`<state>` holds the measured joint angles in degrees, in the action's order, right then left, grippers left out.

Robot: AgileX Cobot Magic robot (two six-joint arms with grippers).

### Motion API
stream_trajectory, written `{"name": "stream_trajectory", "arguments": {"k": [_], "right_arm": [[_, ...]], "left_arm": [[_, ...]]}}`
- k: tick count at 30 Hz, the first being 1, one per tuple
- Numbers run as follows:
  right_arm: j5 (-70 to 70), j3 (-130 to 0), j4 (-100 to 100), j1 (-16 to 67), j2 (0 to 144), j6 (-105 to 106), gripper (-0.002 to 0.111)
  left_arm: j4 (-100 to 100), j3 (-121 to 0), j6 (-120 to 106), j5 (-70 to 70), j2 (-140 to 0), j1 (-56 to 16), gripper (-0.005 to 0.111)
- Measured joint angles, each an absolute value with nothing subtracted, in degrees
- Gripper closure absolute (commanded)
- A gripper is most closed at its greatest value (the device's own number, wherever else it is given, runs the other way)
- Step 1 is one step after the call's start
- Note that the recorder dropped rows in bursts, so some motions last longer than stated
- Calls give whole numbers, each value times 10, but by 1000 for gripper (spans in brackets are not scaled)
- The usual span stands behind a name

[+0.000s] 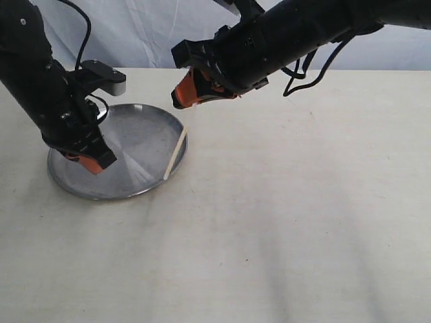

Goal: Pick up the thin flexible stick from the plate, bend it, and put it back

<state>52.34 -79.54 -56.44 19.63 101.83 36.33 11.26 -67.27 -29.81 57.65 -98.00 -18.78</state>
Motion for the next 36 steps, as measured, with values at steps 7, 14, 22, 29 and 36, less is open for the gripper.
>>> {"name": "stream_trajectory", "arguments": {"k": [7, 14, 22, 29, 36], "right_arm": [[517, -795, -647, 196, 1048, 406, 109], [461, -795, -745, 196, 1096, 475, 109], [470, -852, -828, 204, 1196, 536, 109], [489, -976, -830, 240, 1269, 547, 109], [444, -1016, -763, 242, 1340, 456, 70]], "left_arm": [[102, -673, -284, 579, -970, -188, 106], [33, -673, -231, 579, -946, -188, 106], [16, -673, -216, 581, -921, -188, 106], [-19, -668, -190, 591, -915, -188, 106], [-16, -667, -185, 591, -915, -188, 106]]}}
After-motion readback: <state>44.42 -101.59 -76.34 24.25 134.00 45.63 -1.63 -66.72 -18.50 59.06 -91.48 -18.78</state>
